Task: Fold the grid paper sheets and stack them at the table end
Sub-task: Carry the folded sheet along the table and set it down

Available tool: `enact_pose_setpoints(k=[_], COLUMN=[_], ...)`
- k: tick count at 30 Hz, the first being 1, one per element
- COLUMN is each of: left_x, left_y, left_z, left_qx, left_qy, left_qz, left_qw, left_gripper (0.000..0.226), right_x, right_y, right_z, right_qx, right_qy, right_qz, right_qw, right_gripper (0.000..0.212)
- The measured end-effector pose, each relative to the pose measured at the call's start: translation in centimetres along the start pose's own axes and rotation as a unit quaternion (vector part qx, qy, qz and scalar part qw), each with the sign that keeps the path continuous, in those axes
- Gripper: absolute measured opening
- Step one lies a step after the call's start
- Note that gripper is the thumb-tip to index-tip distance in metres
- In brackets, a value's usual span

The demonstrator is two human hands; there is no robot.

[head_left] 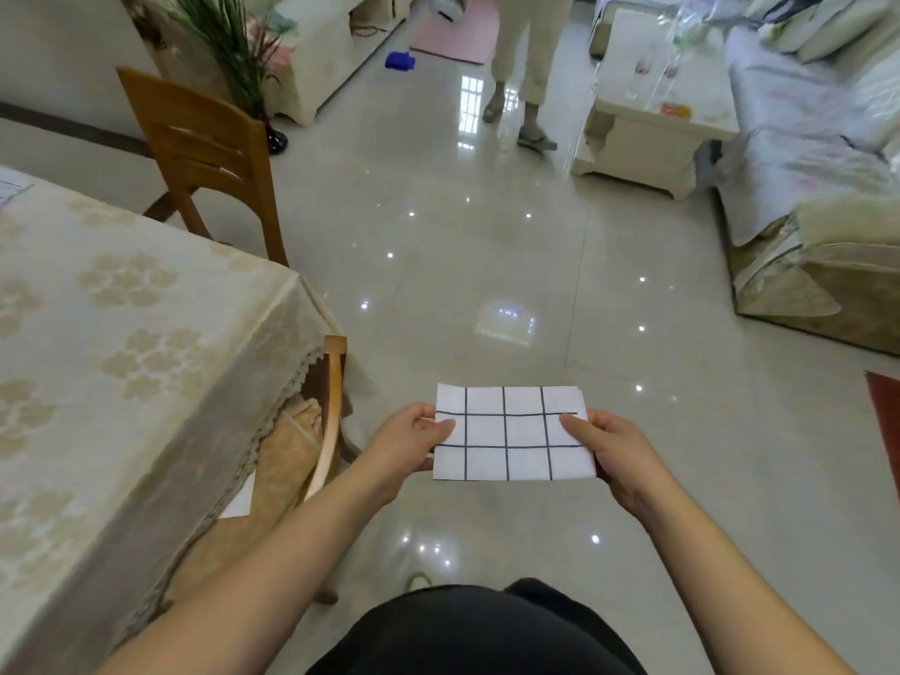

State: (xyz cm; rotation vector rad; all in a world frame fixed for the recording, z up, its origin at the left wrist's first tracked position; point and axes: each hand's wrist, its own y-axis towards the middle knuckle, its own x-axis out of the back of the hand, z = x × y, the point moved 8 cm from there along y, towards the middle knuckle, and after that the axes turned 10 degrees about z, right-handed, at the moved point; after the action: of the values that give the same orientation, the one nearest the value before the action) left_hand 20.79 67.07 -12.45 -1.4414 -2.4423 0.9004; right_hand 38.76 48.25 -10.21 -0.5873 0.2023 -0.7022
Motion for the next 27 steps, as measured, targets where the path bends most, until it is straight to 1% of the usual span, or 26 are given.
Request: enact_pose_setpoints(k=[4, 7, 12, 14, 17, 20, 24, 27], left_x=[1.0, 1.1, 1.7, 1.8, 1.7, 2.4, 3.7, 5.6], left_y=[3.5, 6.5, 12.7, 14.9, 17.7, 20.0, 22.2, 23.7], left_z=[-2.3, -4.1, -7.8, -9.3, -12.0, -14.4, -15.9, -16.9], left_qx=[0.005, 0.015, 0.018, 0.031, 0.030, 0.025, 0.030, 0.033], left_qy=[0.006, 0.003, -0.019, -0.026, -0.038, -0.051, -0.084, -0.094], left_qz=[-0.041, -0.043, -0.072, -0.088, -0.097, -0.112, -0.129, -0.147], left_qw=[0.999, 0.999, 0.997, 0.995, 0.994, 0.992, 0.988, 0.984], left_gripper=[0.024, 0.020, 0.025, 0.026, 0.025, 0.021, 0.009, 0.008], right_x=[-0.1, 0.9, 3.1, 4.2, 5.6, 5.9, 5.0, 3.6], right_y=[4.2, 7.8, 15.6, 18.4, 22.0, 25.3, 28.7, 31.3], right_z=[2.2, 4.1, 7.6, 9.3, 12.0, 14.4, 16.4, 17.8], right_qx=[-0.003, -0.004, -0.006, -0.008, -0.010, -0.006, -0.016, -0.025], right_qy=[-0.012, -0.008, -0.015, -0.011, -0.027, -0.033, -0.013, -0.019], right_qz=[0.019, 0.035, 0.059, 0.072, 0.097, 0.124, 0.144, 0.167], right_qw=[1.000, 0.999, 0.998, 0.997, 0.995, 0.992, 0.989, 0.986], right_gripper=[0.019, 0.019, 0.014, 0.016, 0.017, 0.018, 0.017, 0.016])
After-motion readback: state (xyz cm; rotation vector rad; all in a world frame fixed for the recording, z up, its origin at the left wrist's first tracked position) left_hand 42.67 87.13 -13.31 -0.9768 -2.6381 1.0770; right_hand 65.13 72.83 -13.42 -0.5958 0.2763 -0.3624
